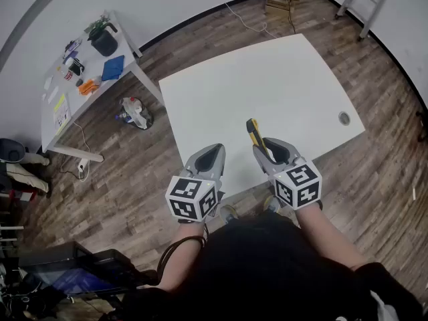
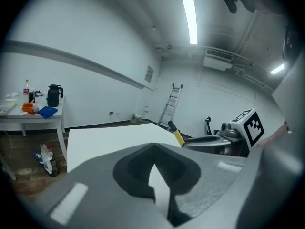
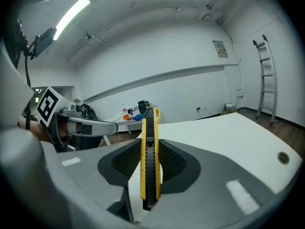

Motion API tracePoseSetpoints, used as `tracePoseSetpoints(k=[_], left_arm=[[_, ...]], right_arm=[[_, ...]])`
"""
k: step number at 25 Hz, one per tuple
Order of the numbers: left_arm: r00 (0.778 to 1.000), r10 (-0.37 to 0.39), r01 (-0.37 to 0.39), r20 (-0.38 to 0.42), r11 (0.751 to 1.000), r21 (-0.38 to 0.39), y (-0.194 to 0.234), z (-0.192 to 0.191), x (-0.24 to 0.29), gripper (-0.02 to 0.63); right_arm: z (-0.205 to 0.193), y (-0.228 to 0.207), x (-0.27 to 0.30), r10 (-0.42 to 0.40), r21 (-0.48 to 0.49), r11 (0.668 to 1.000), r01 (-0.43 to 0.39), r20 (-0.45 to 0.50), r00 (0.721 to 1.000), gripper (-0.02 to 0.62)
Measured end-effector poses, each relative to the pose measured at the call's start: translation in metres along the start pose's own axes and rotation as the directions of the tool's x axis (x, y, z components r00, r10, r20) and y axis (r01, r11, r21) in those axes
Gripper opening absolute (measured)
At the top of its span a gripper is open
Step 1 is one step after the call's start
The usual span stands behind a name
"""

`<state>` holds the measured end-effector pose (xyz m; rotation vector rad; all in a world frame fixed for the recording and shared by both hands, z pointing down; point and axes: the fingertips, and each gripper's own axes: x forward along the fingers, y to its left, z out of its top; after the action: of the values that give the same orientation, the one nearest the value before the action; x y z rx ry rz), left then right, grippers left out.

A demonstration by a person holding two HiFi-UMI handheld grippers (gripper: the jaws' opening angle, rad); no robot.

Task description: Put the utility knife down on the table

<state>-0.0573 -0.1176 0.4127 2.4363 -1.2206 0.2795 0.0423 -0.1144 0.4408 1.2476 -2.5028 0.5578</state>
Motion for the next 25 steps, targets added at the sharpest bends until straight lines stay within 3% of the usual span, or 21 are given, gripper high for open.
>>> tracePoseSetpoints(k=[14, 20, 25], left_arm=[[1.000, 0.007, -0.007, -0.003, 1.000, -0.013, -0.009, -0.003, 0.001, 0.002], [1.000, 0.027, -0.027, -0.010, 0.999, -0.034, -0.007, -0.010, -0.005, 0.002], [0.998, 0.070, -0.070, -0.005, 0.996, -0.061, 0.005, -0.015, -0.011, 0.002]], right_arm=[[-0.003, -0.006, -0.003, 0.029, -0.016, 0.999, -0.029, -0.011, 1.000, 0.140], [-0.027, -0.013, 0.041, 0.082, -0.155, 0.982, -0.107, -0.160, 0.984, 0.140], [-0.062, -0.013, 0.103, 0.142, -0.251, 0.939, -0.237, -0.343, 0.929, 0.140]])
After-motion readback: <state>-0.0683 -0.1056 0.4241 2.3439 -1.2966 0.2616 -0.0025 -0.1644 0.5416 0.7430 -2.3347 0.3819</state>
